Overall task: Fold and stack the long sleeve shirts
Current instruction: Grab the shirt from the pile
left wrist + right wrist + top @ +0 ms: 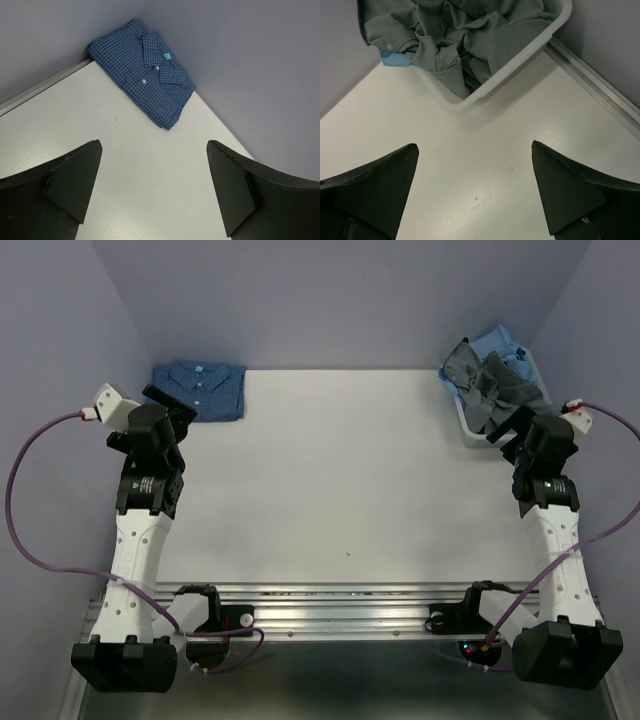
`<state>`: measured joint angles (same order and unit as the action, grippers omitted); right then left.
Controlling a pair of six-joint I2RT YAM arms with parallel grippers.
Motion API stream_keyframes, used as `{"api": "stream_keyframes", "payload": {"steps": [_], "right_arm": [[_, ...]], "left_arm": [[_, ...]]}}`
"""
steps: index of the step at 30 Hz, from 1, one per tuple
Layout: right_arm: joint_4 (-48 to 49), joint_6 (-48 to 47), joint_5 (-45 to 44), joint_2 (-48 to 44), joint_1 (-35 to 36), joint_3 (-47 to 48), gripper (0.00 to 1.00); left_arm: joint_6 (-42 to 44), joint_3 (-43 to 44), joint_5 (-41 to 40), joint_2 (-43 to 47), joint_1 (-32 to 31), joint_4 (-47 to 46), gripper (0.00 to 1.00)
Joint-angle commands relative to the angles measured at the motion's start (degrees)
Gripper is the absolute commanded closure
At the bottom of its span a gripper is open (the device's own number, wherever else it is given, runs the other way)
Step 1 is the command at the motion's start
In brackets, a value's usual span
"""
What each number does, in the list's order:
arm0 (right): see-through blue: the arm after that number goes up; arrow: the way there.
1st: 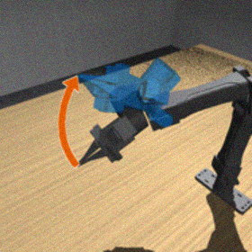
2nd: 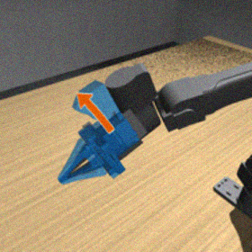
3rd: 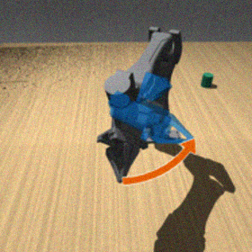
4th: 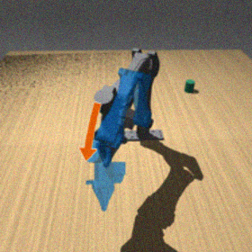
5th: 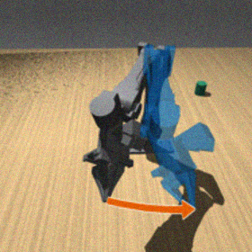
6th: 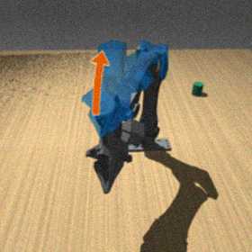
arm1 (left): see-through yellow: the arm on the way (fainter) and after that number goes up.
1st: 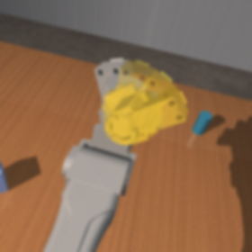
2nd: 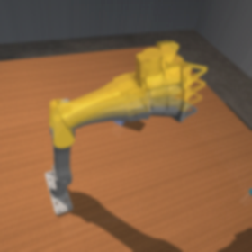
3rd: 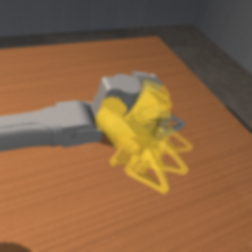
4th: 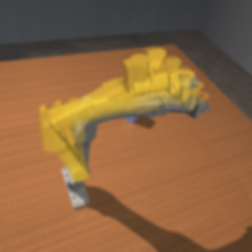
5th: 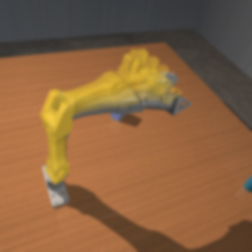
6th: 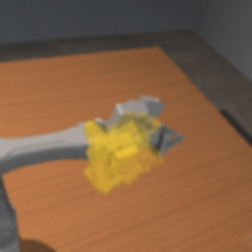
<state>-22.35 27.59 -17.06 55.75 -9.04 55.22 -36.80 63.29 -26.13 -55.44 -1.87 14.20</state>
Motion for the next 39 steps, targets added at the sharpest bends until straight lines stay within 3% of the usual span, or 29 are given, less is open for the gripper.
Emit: {"api": "stream_keyframes", "payload": {"steps": [1, 9, 13, 14, 16, 19, 24, 35, 36, 37, 39], "right_arm": [[2.84, -1.22, 0.53, 1.2, -0.28, 3.57, 0.0], [11.27, -3.78, 5.1, 9.1, -0.28, 7.08, 0.0], [7.17, -5.88, 6.07, 27.76, -0.28, 22.0, 0.0], [5.58, -6.23, 5.9, 31.4, -0.28, 30.39, 0.0], [1.02, -7.9, 4.77, 42.18, -0.28, 42.96, 0.0], [-1.38, -10.44, 1.43, 51.98, -0.28, 53.82, 0.0], [-3.92, -16.61, 6.42, 70.79, -0.28, 74.1, 0.0], [-0.51, -14.06, 6.16, 88.38, -0.28, 81.79, 0.0], [0.11, -13.89, 6.68, 89.26, -0.28, 82.32, 0.05], [1.16, -13.54, 7.73, 89.8, -0.28, 82.59, 0.26], [1.95, -13.09, 8.88, 89.63, -0.28, 82.59, 0.56]], "left_arm": [[-0.73, 1.58, 0.2, 0.68, -0.15, -0.3, 0.01], [-0.12, 0.87, 3.88, -2.65, -0.15, -3.47, 0.01], [2.51, 3.33, 9.85, -8.01, -0.24, -4.62, 0.01], [3.82, 4.2, 10.74, -9.06, -0.41, -4.62, 0.01], [5.15, 5.79, 11.45, -11.69, -1.82, -4.35, 0.01], [6.12, 6.5, 11.19, -14.07, -3.4, -4.18, 0.01], [6.47, 6.76, 9.52, -15.4, -3.76, -4.09, 0.01], [6.56, 8.87, 8.55, -19.0, -3.76, -3.22, 0.01], [6.47, 9.57, 8.64, -19.35, -3.76, -2.95, 0.01], [6.3, 9.84, 8.55, -19.88, -3.76, -2.6, 0.01], [6.12, 10.63, 8.64, -20.5, -3.84, -1.89, 0.01]]}}
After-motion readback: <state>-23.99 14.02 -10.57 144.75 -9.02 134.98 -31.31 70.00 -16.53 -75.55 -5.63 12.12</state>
